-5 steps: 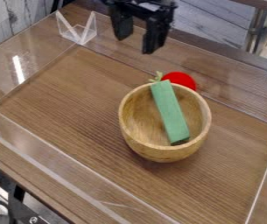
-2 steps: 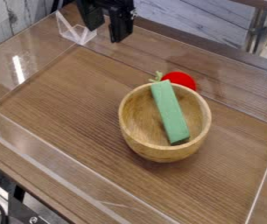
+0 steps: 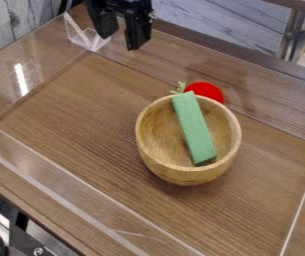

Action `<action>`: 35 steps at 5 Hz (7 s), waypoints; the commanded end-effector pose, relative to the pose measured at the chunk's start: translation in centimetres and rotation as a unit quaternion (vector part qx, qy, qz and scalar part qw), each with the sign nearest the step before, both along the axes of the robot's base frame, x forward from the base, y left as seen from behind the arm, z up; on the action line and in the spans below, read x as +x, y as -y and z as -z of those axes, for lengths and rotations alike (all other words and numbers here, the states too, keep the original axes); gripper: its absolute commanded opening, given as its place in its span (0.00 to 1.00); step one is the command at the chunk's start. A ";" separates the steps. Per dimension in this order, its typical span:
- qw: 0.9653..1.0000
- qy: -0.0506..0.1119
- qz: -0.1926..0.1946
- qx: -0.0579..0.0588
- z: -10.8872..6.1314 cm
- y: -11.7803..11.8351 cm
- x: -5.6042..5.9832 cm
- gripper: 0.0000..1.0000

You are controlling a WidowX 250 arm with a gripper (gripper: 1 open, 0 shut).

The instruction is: Move the red fruit to the right

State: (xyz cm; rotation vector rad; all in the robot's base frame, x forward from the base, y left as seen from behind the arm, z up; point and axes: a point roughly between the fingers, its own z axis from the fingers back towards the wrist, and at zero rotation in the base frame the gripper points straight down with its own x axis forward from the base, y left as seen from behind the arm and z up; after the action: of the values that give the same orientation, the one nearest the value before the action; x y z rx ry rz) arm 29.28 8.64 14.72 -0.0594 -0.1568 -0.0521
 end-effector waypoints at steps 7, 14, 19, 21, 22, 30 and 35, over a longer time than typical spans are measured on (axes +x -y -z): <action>0.999 0.027 -0.039 0.008 -1.2 2.4 1.6 1.00; 0.998 0.044 -0.037 0.020 -1.1 0.0 0.0 1.00; 0.990 -0.013 -0.140 -0.010 2.9 8.0 3.4 1.00; 0.985 -0.008 -0.173 -0.023 4.3 13.0 7.7 1.00; 0.979 -0.006 -0.203 -0.030 5.8 13.2 8.4 1.00; 0.945 0.004 -0.323 -0.052 7.7 13.2 8.0 1.00; 0.925 0.008 -0.375 -0.059 8.5 12.3 7.4 0.00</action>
State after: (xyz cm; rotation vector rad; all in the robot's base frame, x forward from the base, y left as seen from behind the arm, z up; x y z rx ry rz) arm 36.20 -3.58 4.34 -0.0920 -0.1368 0.7291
